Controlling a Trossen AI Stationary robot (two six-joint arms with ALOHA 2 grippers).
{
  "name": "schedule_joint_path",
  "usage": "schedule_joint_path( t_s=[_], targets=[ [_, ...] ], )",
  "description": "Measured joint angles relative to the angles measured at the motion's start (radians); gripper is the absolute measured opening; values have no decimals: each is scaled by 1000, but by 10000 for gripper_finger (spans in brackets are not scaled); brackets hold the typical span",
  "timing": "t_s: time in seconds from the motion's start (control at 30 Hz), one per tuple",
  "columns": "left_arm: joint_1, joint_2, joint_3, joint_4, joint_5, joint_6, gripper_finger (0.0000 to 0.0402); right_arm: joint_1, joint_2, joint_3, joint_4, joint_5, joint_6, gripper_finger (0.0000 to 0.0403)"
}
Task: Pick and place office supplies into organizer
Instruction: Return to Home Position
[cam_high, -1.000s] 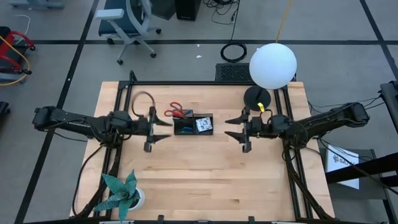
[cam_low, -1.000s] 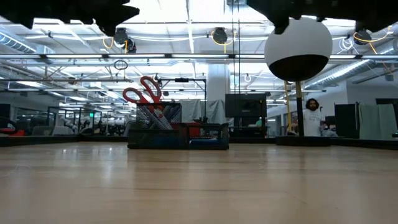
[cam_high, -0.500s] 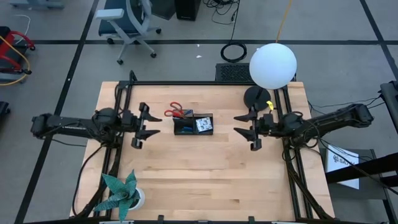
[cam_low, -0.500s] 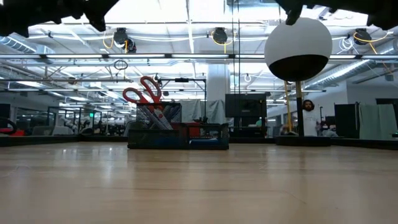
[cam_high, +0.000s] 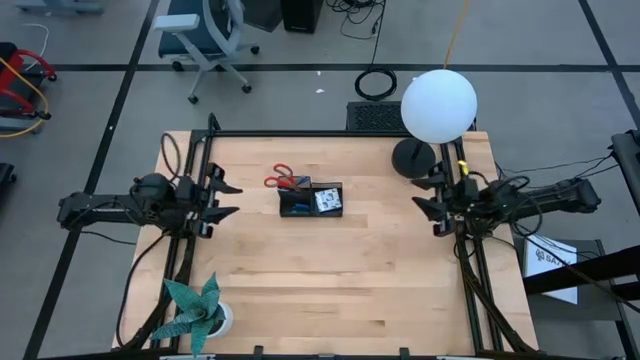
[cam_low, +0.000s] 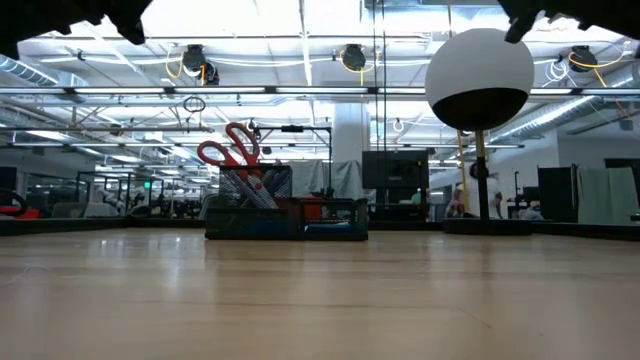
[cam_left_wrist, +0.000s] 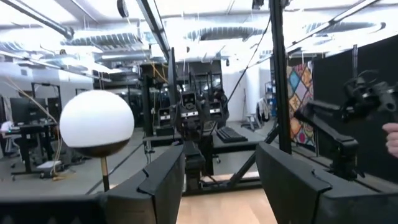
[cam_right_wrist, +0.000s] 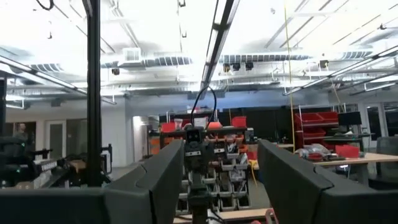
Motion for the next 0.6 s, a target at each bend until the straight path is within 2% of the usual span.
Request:
schedule_joint_path(
  t_s=[0.2, 0.47, 0.6],
  targets=[
    [0, -145, 0, -129, 0, 2, 205, 15, -179, 0, -167, 0, 2, 196],
    [0, -318, 1, -244, -3, -1, 205, 77, -332, 0, -261, 0, -36, 196],
    [0, -316, 13, -267, 1, -10, 205, 92, -423, 0, -301, 0, -38, 196]
  ],
)
